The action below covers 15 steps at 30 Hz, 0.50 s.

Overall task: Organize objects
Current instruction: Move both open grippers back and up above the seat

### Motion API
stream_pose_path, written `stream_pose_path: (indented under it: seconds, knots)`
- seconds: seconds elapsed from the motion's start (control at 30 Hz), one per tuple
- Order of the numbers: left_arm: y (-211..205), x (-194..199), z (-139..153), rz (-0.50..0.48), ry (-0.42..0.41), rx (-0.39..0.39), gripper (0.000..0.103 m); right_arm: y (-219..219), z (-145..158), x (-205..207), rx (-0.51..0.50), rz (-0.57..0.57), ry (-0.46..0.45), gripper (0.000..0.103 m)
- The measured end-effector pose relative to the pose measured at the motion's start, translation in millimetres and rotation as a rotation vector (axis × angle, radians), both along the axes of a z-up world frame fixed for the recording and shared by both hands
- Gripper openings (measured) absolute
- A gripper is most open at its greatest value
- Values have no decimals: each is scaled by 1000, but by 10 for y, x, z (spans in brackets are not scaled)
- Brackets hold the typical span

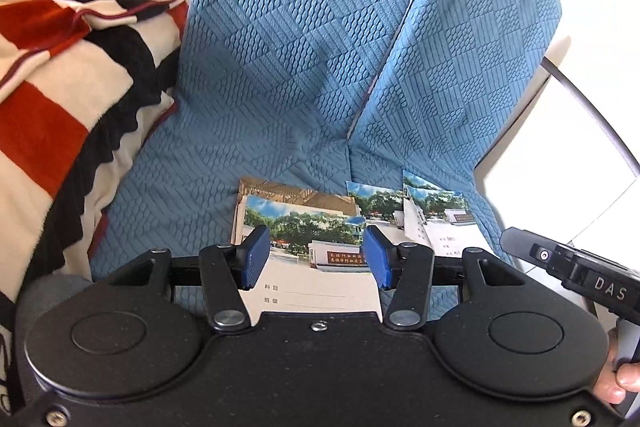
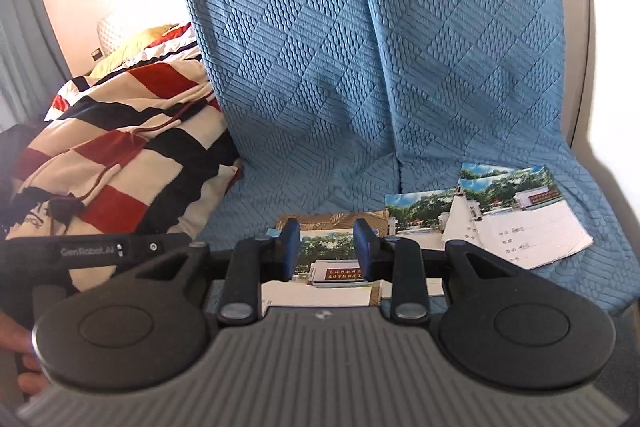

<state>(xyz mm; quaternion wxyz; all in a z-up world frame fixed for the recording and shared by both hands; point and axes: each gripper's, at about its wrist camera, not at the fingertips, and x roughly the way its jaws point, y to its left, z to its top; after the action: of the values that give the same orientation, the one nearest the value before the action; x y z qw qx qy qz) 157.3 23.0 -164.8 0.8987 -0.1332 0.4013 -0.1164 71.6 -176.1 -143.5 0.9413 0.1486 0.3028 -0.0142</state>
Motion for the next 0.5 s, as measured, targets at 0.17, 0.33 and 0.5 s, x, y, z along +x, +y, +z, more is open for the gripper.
stream_pose_path:
  seconds: [0.17, 0.33, 0.5]
  knots:
    - [-69, -122, 124, -13, -18, 8, 49, 13, 39, -131, 2, -7, 11, 33]
    - [-155, -234, 195, -28, -30, 17, 50, 15, 9, -243, 2, -29, 34, 33]
    - [-191, -287, 218, -29, -16, -9, 50, 26, 22, -339, -21, -36, 42, 33]
